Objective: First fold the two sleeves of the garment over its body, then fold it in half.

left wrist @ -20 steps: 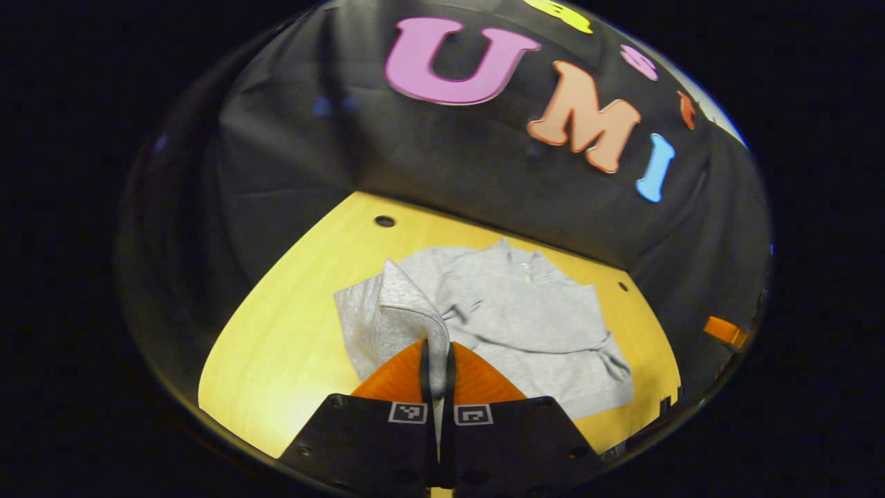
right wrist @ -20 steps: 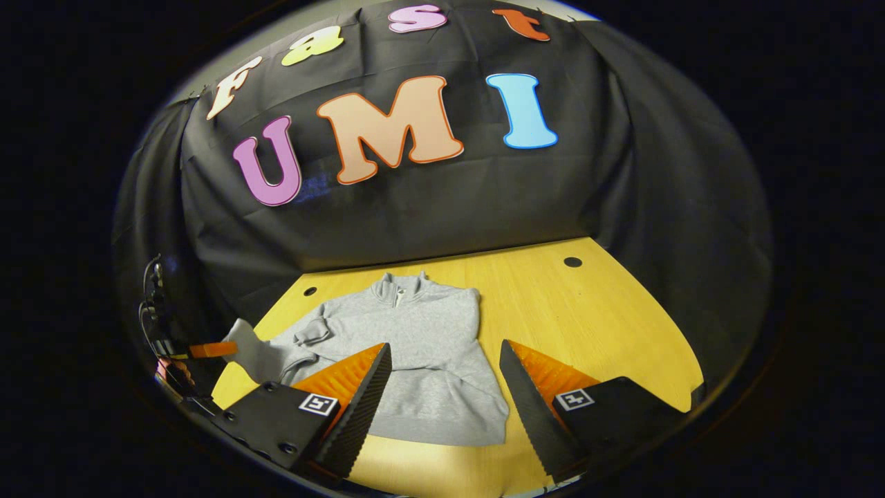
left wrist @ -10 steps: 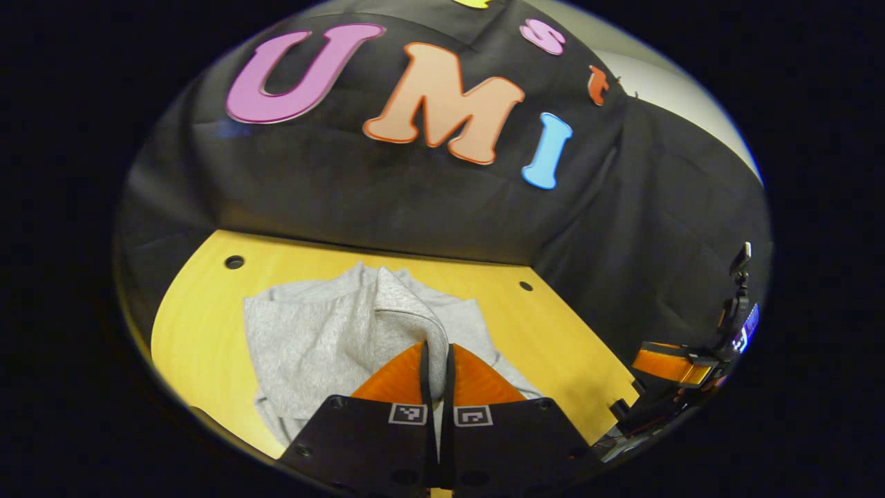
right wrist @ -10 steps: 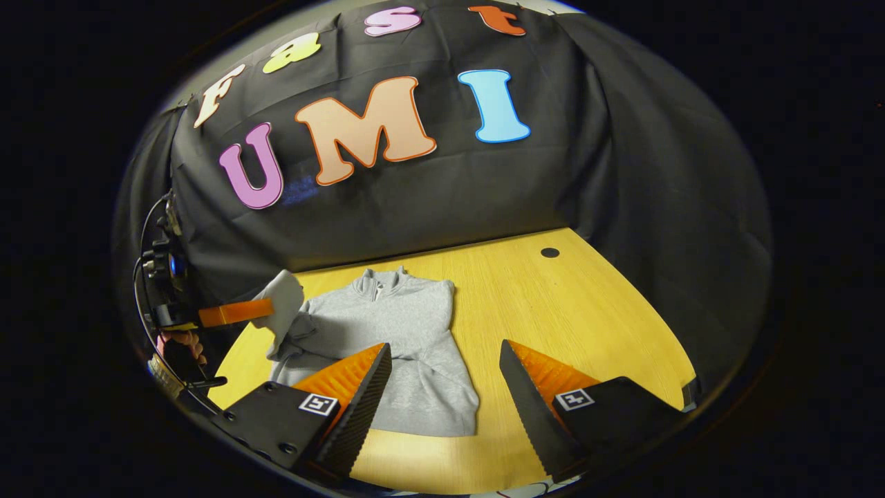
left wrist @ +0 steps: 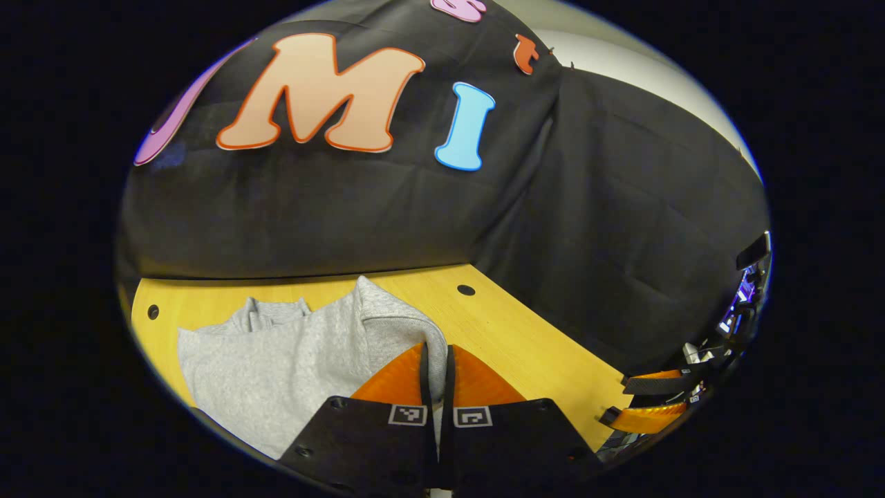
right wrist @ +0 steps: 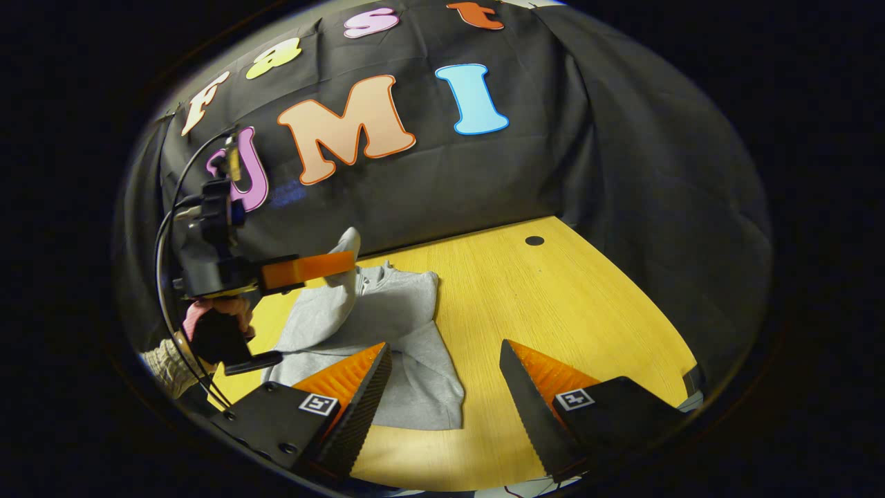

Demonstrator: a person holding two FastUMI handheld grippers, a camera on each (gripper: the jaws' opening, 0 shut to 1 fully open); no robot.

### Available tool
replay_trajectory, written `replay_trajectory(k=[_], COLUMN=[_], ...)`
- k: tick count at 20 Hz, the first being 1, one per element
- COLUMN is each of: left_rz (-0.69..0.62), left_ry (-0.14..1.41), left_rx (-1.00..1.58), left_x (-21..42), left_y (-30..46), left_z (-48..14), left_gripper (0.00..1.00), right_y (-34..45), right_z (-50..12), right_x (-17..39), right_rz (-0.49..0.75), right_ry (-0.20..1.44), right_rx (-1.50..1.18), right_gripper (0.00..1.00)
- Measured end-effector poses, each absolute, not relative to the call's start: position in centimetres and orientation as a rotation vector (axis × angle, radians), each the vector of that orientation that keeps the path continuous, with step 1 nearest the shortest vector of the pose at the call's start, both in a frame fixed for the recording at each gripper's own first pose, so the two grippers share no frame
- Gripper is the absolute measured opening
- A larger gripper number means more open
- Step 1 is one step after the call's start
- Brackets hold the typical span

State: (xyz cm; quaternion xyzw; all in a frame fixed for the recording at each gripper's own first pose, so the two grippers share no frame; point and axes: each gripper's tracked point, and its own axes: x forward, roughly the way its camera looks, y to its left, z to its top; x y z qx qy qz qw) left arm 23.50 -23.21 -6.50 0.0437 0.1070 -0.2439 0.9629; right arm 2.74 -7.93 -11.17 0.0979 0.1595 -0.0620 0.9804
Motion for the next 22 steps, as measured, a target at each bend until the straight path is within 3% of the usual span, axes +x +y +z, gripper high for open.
replay_trajectory(k=[8,9,11,13,15,16,18,20,22], left_rz=[-0.394,-0.397,-0.394,-0.381,-0.378,-0.377,-0.376,-0.355,-0.318], left_ry=[0.294,0.314,0.325,0.321,0.323,0.314,0.261,0.220,0.198], left_rx=[0.153,0.153,0.144,0.149,0.171,0.180,0.165,0.141,0.142], left_x=[30.5,30.9,31.9,32.7,32.9,32.7,32.2,31.0,29.4], left_y=[-24.0,-24.2,-24.3,-24.2,-23.6,-23.3,-22.2,-20.2,-17.4], left_z=[-13.7,-14.5,-15.3,-15.5,-15.3,-14.8,-13.1,-11.2,-10.1], left_gripper=[0.01,0.02,0.05,0.14,0.64,0.89,0.95,0.94,0.94], right_y=[-8.9,-8.8,-8.3,-7.7,-6.8,-6.2,-5.4,-4.3,-3.5], right_z=[-13.1,-13.4,-14.0,-14.5,-15.1,-15.5,-16.5,-17.4,-18.4], right_x=[4.0,4.2,4.8,5.4,5.8,6.1,6.4,6.5,6.7], right_rz=[-0.120,-0.118,-0.110,-0.102,-0.089,-0.082,-0.075,-0.050,-0.035], right_ry=[0.342,0.350,0.361,0.372,0.377,0.381,0.395,0.414,0.433], right_rx=[0.221,0.223,0.223,0.212,0.220,0.222,0.210,0.209,0.203], right_gripper=[0.98,0.94,0.94,0.98,0.94,0.98,0.98,0.94,0.98])
